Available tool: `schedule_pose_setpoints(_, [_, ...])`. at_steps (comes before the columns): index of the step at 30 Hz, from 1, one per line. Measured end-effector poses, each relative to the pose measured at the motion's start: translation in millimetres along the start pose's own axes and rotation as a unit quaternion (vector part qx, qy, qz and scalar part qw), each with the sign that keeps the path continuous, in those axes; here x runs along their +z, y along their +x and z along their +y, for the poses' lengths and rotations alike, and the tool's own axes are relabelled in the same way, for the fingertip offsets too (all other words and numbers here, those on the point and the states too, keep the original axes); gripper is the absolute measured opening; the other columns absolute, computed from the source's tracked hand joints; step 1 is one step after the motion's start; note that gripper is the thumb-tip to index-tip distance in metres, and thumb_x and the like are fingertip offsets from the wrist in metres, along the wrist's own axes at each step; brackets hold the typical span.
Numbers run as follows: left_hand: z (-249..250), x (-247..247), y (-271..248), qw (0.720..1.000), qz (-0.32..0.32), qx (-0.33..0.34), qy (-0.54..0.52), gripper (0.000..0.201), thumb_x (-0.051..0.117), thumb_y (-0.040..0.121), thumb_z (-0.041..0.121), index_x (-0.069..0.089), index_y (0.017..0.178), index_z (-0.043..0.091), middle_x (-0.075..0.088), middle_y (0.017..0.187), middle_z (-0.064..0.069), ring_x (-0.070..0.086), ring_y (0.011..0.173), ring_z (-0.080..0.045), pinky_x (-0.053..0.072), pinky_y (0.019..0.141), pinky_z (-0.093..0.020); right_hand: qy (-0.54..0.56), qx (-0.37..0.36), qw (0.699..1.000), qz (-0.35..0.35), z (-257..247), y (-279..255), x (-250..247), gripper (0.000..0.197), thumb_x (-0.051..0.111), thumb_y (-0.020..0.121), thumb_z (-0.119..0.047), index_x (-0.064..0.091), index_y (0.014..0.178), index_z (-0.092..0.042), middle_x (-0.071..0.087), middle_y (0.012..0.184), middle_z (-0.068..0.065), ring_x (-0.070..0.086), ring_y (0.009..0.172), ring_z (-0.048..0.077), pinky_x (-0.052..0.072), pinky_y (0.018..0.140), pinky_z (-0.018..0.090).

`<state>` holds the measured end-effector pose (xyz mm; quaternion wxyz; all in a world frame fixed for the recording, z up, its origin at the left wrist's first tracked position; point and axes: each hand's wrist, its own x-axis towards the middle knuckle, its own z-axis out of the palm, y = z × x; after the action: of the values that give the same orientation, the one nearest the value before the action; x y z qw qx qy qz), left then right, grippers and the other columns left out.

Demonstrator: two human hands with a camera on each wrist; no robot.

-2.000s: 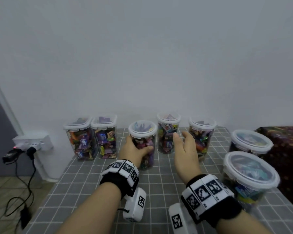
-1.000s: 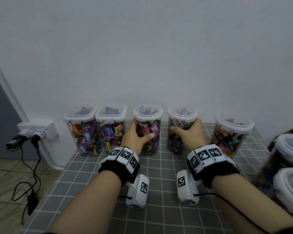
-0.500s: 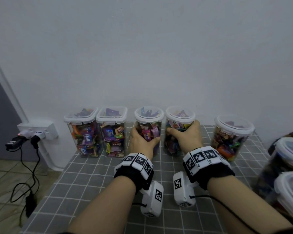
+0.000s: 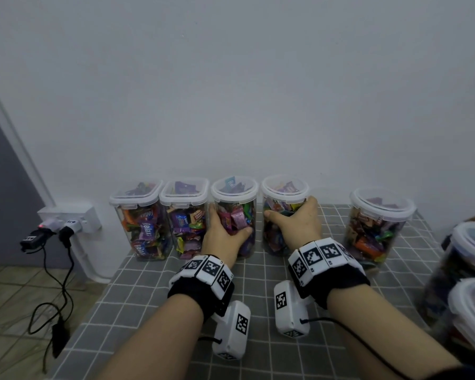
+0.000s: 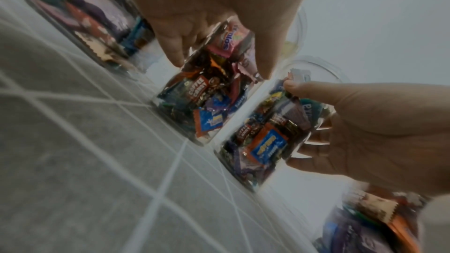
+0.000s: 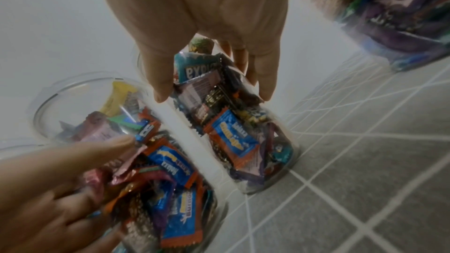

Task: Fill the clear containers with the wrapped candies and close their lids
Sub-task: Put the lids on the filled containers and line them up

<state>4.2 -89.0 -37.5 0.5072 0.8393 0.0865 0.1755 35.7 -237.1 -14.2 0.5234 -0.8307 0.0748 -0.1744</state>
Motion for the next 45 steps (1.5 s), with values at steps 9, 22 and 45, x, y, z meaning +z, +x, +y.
schedule_pose_setpoints(9, [4, 1, -3, 0.999, 0.037, 0.007, 0.019, 0.072, 0.074, 0.078, 0.025, 0.035, 0.137, 0.013, 0.054, 0.133, -0.008, 0.053, 0.119, -0.028, 0.039, 0.094, -0.03, 0.019, 0.004, 1.0, -0.002, 2, 0, 3, 0.083, 0.084, 0.062, -0.035, 0.037, 0.124, -0.007, 0.051, 0.124, 0.01, 0.051, 0.114, 0.029, 0.045, 0.096, 0.044])
schedule_pose_setpoints(22, [12, -6, -10, 0.997, 0.027, -0.018, 0.066, 0.078, 0.072, 0.08, 0.028, 0.028, 0.143, 0.014, 0.053, 0.134, -0.014, 0.052, 0.119, -0.034, 0.04, 0.098, -0.038, -0.051, -0.088, 0.983, 0.155, -12, -45, -46, 0.061, 0.066, 0.082, -0.019, 0.038, 0.136, -0.007, 0.039, 0.134, 0.012, 0.033, 0.123, 0.025, 0.03, 0.1, 0.034])
schedule_pose_setpoints(45, [88, -14, -41, 0.914, -0.062, 0.312, 0.252, 0.039, 0.054, 0.091, 0.029, 0.048, 0.13, 0.026, 0.043, 0.136, 0.01, 0.042, 0.123, -0.008, 0.037, 0.096, -0.024, 0.042, 0.093, 0.963, 0.251, 39, 4, -67, 0.088, 0.076, 0.072, -0.013, 0.025, 0.143, -0.002, 0.038, 0.141, 0.021, 0.036, 0.13, 0.036, 0.029, 0.105, 0.041])
